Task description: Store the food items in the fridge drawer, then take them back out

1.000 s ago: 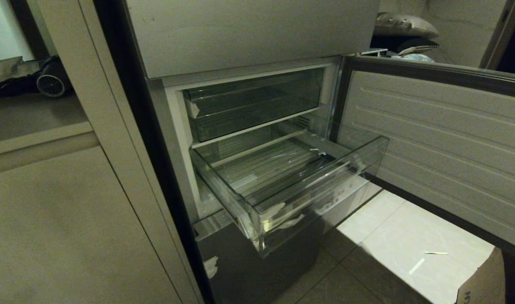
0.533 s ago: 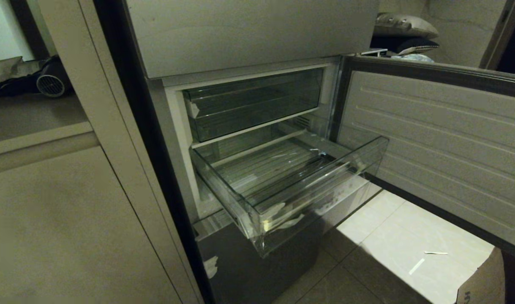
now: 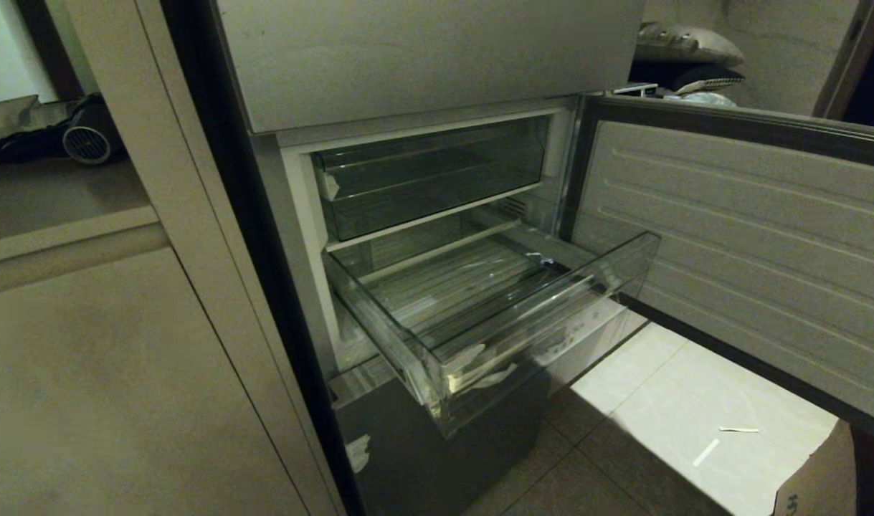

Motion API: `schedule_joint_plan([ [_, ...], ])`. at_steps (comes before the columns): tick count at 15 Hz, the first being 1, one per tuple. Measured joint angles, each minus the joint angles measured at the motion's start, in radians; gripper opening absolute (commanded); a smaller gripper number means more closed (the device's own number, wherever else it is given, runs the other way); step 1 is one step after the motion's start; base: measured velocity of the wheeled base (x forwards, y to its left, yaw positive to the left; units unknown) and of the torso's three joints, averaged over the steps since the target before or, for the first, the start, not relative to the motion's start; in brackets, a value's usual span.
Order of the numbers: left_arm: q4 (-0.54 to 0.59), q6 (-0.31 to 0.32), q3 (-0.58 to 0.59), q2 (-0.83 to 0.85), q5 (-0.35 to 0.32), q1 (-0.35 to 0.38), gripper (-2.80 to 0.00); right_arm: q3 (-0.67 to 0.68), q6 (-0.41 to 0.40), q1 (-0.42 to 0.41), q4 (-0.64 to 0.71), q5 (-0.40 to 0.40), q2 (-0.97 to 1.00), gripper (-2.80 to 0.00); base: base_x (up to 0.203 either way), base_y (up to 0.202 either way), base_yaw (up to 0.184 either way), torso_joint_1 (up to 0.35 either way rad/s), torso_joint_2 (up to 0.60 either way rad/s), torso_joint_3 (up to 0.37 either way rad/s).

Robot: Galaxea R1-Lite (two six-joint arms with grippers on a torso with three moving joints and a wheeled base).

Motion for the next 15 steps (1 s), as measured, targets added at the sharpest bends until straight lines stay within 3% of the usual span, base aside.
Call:
schedule_joint_plan([
  [3, 0.0, 0.0, 0.0, 0.0, 0.0, 0.0, -2.8, 0.22, -0.022, 0.178, -0.088, 0.011, -0.183, -2.8, 0.0, 0.0, 0.0, 0.0, 0.0, 0.0],
  [6, 0.0, 0.0, 0.0, 0.0, 0.0, 0.0, -2.8, 0.38, -0.069, 0.284, -0.142, 0.016, -0.315, -2.8, 0.0, 0.0, 0.0, 0.0, 0.0, 0.0],
  [8, 0.0, 0.0, 0.0, 0.0, 0.0, 0.0, -2.8, 0.424, -0.125, 0.325, -0.145, 0.017, -0.36, -2.8, 0.0, 0.0, 0.0, 0.0, 0.0, 0.0],
  [10, 0.0, 0.0, 0.0, 0.0, 0.0, -0.001, -2.8, 0.435, -0.127, 0.35, -0.135, 0.017, -0.385, -2.8, 0.0, -0.003, 0.033, -0.001, 0.0, 0.0],
  [15, 0.0, 0.0, 0.0, 0.0, 0.0, 0.0, -2.8, 0.439, -0.126, 0.358, -0.135, 0.017, -0.398, -2.8, -0.001, -0.009, 0.165, 0.003, 0.0, 0.003],
])
